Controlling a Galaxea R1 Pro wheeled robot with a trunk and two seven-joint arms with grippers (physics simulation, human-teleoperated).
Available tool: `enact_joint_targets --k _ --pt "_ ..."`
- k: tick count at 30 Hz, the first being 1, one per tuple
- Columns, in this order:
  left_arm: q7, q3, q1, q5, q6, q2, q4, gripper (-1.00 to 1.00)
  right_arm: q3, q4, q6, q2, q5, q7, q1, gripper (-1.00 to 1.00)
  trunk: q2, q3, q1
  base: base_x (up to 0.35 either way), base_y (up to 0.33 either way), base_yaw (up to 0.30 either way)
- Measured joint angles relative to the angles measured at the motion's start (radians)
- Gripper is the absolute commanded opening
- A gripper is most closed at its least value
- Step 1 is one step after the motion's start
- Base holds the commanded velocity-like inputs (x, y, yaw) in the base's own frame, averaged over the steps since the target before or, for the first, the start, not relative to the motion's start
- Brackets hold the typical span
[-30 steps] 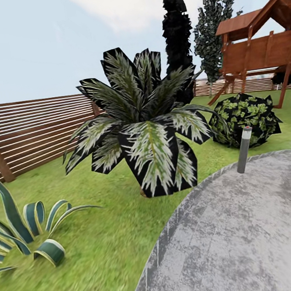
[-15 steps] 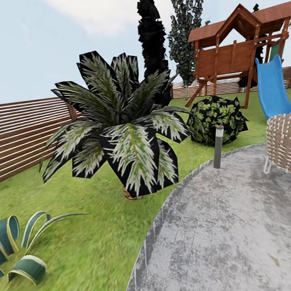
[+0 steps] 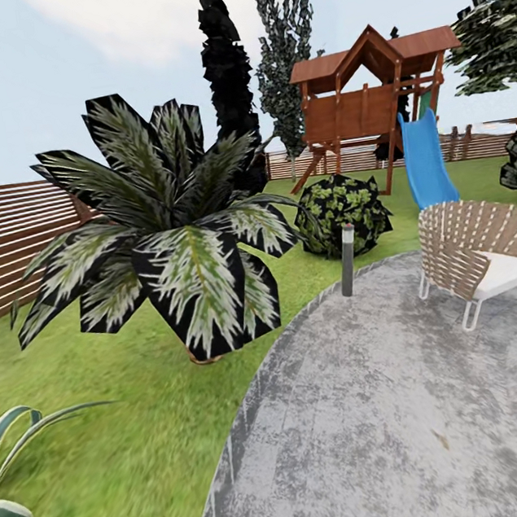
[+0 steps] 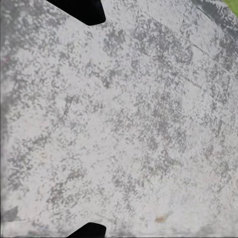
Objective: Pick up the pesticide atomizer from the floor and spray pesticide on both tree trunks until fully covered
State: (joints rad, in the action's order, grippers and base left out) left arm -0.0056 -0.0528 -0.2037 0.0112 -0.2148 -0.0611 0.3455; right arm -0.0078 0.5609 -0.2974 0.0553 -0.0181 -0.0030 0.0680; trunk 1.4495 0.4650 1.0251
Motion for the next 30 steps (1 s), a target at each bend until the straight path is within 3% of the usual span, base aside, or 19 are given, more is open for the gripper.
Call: enact_joint_targets --k 19,30 --pt "-0.001 0.0 0.0 0.0 -0.001 0.001 -0.014 1.0 0.0 0.0 0.0 0.0 0.0 -0.001 0.0 1.0 0.0 0.0 0.0 0.0 0.0 -0.3" --pt "0.0 0.001 0.0 0.0 -0.06 0.006 -0.039 1.0 0.0 0.0 0.0 0.0 0.0 -0.001 0.0 1.0 0.0 0.002 0.0 -0.021 0.013 -0.3"
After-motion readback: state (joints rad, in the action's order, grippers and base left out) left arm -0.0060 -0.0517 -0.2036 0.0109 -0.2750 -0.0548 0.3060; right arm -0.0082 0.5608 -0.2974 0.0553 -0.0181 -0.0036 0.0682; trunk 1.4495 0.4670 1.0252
